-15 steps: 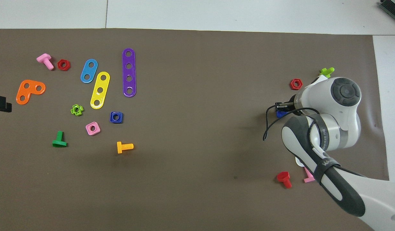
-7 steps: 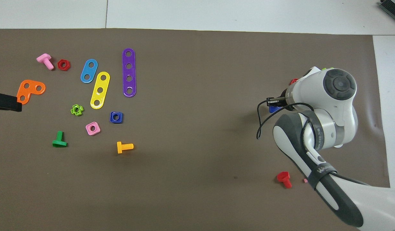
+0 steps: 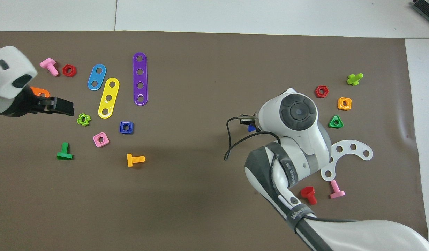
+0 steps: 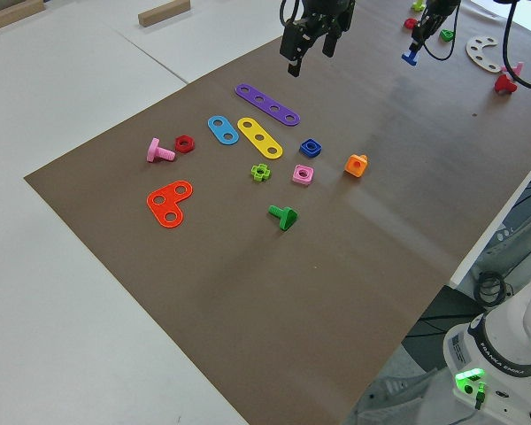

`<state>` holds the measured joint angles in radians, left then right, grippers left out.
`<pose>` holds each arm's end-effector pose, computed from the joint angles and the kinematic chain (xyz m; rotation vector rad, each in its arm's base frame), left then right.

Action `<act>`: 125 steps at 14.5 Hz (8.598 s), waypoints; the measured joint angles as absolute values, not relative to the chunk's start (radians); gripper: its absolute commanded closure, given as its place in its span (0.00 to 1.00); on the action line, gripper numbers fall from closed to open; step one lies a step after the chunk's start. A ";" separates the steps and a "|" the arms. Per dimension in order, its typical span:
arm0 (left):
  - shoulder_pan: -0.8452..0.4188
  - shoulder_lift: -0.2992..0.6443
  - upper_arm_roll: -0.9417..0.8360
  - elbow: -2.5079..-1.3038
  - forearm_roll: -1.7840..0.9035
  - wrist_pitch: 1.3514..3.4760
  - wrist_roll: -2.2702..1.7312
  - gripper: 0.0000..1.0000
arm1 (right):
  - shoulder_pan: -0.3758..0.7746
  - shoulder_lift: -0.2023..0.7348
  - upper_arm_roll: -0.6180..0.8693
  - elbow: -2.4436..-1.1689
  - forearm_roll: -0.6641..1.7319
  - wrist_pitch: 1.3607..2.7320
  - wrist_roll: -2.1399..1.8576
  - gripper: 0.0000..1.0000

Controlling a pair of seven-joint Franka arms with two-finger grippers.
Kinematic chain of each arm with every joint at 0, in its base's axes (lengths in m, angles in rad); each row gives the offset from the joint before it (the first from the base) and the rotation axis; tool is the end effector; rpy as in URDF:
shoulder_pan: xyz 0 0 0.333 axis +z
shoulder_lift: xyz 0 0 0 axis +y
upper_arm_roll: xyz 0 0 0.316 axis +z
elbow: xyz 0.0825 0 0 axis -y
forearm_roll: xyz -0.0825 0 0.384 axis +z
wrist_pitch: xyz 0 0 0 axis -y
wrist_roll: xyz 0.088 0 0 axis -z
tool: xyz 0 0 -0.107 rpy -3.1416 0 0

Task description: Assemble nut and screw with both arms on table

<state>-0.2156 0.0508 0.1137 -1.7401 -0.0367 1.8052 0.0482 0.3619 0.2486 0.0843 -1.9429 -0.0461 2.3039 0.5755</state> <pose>0.5772 -0.0634 0.5356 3.1033 -0.2207 0.0215 0.5584 0.2635 0.3668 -3.0910 0.1611 -0.1651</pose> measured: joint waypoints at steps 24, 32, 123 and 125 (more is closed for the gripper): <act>-0.328 0.314 0.111 -2.005 -0.096 2.314 0.173 0.15 | 0.397 0.227 0.071 -1.787 -0.119 2.163 0.797 0.00; -0.340 0.312 0.112 -1.988 -0.098 2.262 0.173 0.19 | 0.128 -0.021 0.067 -1.859 -0.062 1.935 0.450 0.00; -0.090 -0.018 0.139 -1.678 -0.006 1.621 0.010 0.00 | 0.037 -0.007 -0.011 -1.573 0.003 1.549 0.114 0.00; -0.090 -0.018 0.139 -1.678 -0.006 1.683 0.010 0.00 | 0.037 -0.007 -0.011 -1.573 0.003 1.549 0.114 0.00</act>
<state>-0.0901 -0.0184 0.1395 -1.6777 -0.0058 1.6833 0.0102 0.0366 -0.0066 -0.0106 -1.5730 0.0033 1.5491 0.1135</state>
